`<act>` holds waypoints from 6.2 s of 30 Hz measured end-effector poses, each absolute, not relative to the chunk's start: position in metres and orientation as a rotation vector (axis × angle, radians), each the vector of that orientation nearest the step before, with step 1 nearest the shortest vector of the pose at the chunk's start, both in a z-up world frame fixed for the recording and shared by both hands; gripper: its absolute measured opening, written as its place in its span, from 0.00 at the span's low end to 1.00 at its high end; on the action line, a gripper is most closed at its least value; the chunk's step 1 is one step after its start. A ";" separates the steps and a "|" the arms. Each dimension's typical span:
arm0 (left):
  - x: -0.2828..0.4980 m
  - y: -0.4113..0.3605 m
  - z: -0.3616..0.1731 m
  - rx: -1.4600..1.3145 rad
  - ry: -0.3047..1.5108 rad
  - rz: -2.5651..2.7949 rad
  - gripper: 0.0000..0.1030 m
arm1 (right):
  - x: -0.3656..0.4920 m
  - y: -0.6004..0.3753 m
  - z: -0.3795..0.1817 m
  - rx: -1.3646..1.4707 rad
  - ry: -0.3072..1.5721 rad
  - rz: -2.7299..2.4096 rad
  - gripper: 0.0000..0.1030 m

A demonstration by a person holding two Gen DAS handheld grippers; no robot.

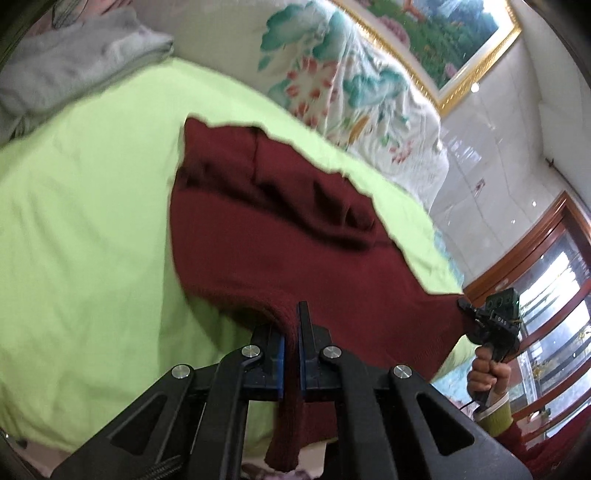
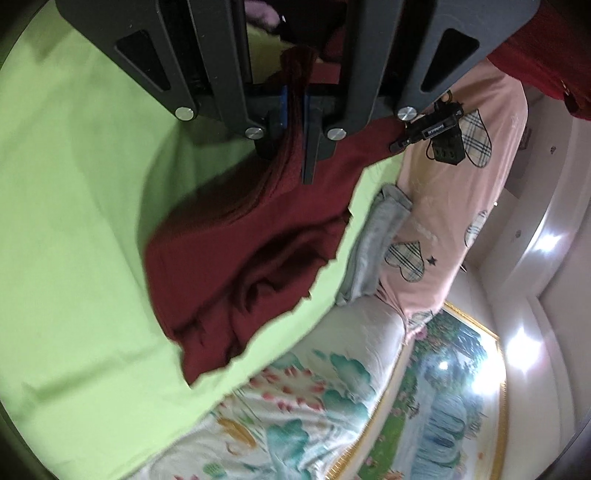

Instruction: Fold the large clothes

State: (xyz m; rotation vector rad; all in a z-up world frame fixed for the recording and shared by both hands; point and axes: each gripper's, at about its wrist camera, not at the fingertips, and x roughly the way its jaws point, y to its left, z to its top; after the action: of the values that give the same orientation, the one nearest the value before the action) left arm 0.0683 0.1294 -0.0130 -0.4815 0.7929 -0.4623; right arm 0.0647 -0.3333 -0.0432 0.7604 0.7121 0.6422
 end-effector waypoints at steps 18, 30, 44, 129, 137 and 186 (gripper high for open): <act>0.332 0.142 -0.003 -0.595 0.779 -0.232 0.03 | 0.318 -0.347 -0.051 0.747 0.782 0.316 0.05; 0.332 0.147 -0.049 -0.616 0.836 -0.229 0.23 | 0.316 -0.358 -0.085 0.799 0.824 0.223 0.22; 0.341 0.081 -0.039 -0.392 0.881 -0.210 0.28 | 0.319 -0.291 -0.082 0.523 0.870 0.225 0.24; 0.257 -0.044 0.050 -0.351 0.641 -0.382 0.09 | 0.285 -0.266 -0.068 0.973 0.894 0.563 0.46; 0.272 -0.185 -0.020 0.044 0.805 -0.500 0.10 | 0.309 -0.333 -0.097 1.246 0.884 0.683 0.72; 0.310 -0.087 -0.004 -0.354 0.940 -0.519 0.82 | 0.300 -0.380 -0.062 0.643 0.924 0.409 0.76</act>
State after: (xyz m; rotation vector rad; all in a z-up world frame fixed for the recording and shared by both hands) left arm 0.3096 -0.0868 -0.0036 -0.3541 0.9399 -0.5189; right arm 0.3004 -0.3801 -0.0625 0.6433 0.9244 0.4088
